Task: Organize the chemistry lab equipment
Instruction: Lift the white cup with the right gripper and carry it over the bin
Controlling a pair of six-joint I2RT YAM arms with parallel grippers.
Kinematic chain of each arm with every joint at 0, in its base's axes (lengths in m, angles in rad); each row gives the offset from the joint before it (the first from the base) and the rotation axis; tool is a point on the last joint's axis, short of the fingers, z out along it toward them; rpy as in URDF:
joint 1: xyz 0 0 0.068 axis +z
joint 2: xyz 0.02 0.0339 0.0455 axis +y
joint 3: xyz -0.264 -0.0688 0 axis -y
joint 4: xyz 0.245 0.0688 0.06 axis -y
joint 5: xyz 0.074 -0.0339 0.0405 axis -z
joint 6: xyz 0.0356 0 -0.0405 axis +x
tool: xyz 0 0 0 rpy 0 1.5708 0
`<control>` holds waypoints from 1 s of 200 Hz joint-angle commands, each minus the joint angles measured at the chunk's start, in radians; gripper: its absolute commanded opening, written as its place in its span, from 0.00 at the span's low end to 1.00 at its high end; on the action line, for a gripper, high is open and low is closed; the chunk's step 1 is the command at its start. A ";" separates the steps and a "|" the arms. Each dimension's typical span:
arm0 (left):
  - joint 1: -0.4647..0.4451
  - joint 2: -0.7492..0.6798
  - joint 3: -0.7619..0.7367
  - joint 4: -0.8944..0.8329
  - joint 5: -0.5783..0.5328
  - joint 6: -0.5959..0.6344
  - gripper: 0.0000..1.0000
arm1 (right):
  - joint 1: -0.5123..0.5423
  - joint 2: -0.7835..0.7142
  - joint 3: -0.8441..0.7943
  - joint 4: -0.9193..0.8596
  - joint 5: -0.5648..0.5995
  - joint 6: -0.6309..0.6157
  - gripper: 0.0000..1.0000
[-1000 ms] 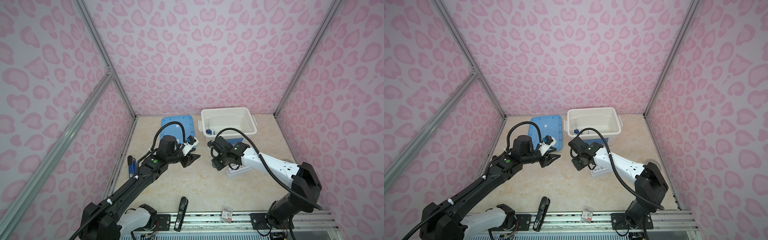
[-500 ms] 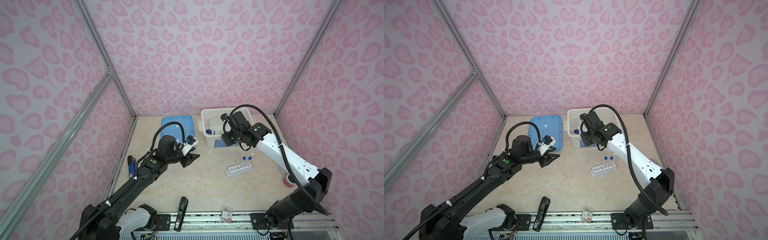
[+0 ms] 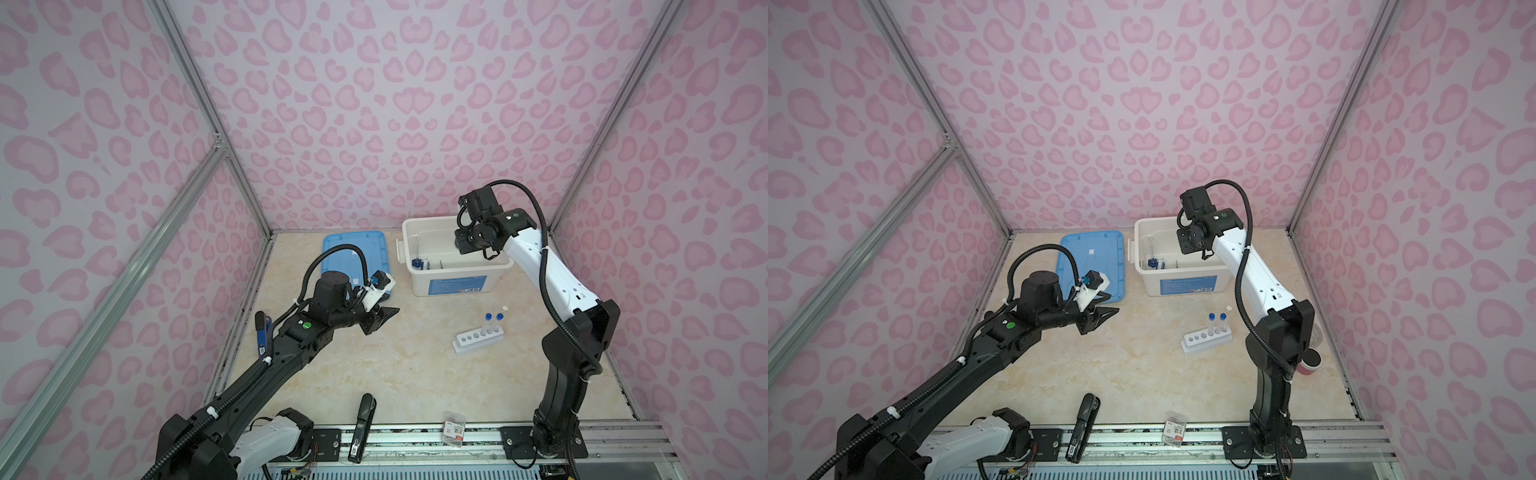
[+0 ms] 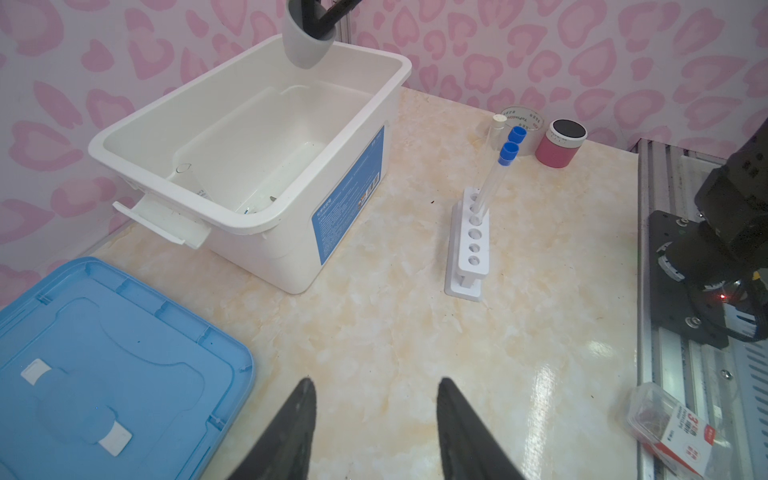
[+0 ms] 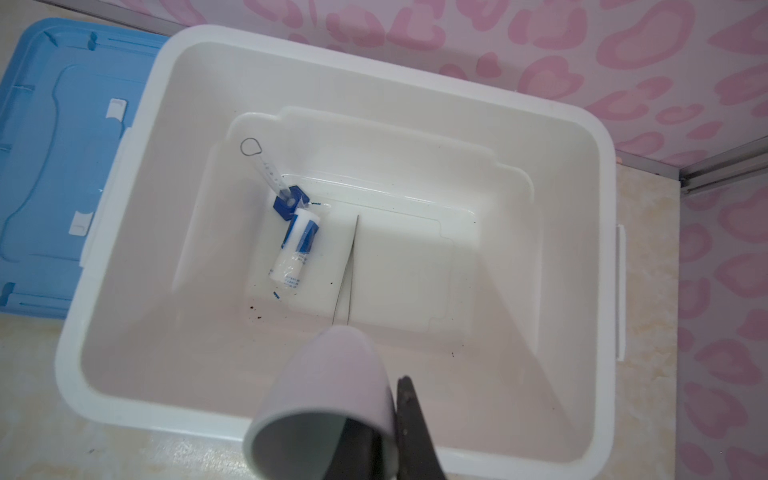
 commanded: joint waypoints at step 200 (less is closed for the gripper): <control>0.016 0.004 0.023 -0.017 -0.029 0.004 0.49 | -0.155 0.520 0.331 -0.097 -0.044 0.027 0.07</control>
